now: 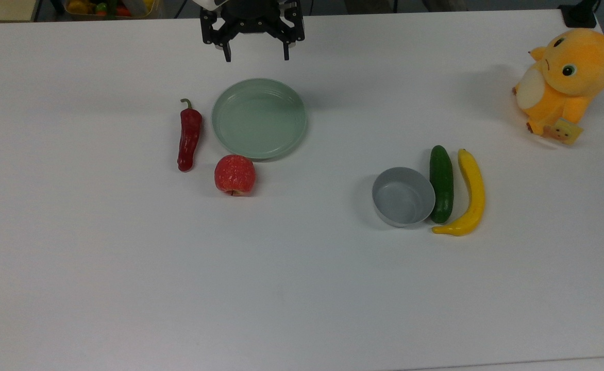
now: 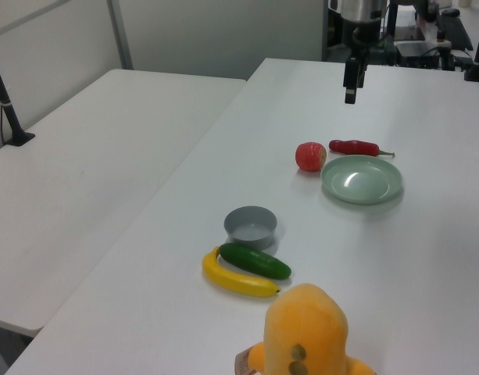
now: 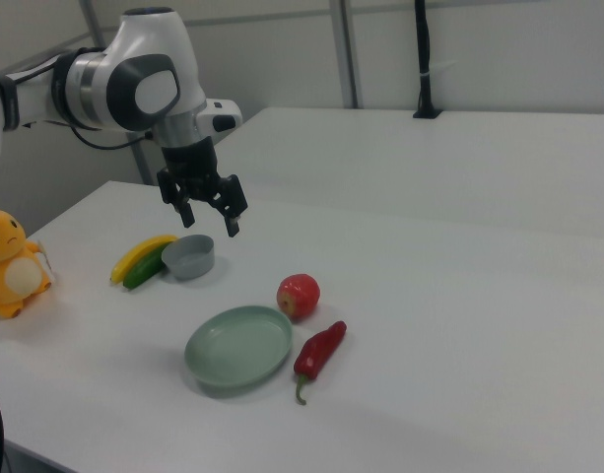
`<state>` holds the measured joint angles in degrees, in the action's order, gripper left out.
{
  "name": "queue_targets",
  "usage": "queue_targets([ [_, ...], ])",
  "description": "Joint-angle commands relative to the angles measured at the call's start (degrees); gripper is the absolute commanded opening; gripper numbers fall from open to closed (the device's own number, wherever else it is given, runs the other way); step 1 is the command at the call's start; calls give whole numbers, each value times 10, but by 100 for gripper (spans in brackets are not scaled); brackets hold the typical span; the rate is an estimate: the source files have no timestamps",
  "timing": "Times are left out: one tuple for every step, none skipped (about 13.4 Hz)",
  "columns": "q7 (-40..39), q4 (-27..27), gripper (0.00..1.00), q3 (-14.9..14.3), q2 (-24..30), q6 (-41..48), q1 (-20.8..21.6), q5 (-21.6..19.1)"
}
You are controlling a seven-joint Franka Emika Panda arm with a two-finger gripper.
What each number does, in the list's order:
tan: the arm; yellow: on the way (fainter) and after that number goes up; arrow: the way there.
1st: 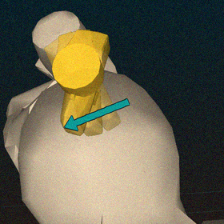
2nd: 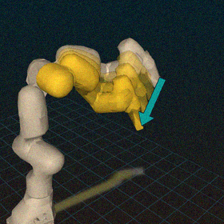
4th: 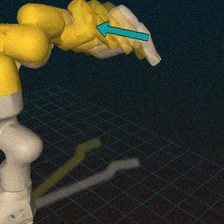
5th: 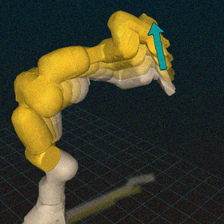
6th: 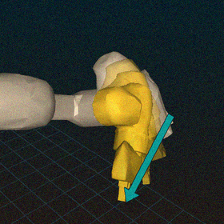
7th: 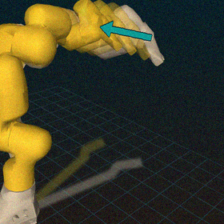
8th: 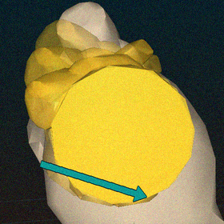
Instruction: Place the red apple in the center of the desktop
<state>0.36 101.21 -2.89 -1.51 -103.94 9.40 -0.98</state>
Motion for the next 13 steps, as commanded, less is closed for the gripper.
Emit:
queue_targets([
  [-5, 18, 100, -3, 20, 13, 10, 14],
  [0, 17, 100, -3, 20, 15, 10, 14],
  [23, 15, 100, -3, 20, 26, 10, 14],
  [43, 14, 100, -3, 20, 29, 9, 14],
  [39, 14, 100, -3, 20, 29, 8, 15],
  [37, 14, 100, -3, 20, 28, 6, 18],
  [36, 14, 100, -3, 20, 26, 5, 18],
  [21, 14, 100, -3, 20, 28, 5, 19],
  [6, 14, 100, -3, 20, 26, 4, 19],
  [-8, 14, 100, -5, 20, 24, 4, 19],
  [-7, 14, 100, -7, 20, 25, 4, 19],
  [-5, 14, 100, -7, 20, 26, 4, 19],
  [-5, 14, 100, -7, 20, 26, 5, 18],
])
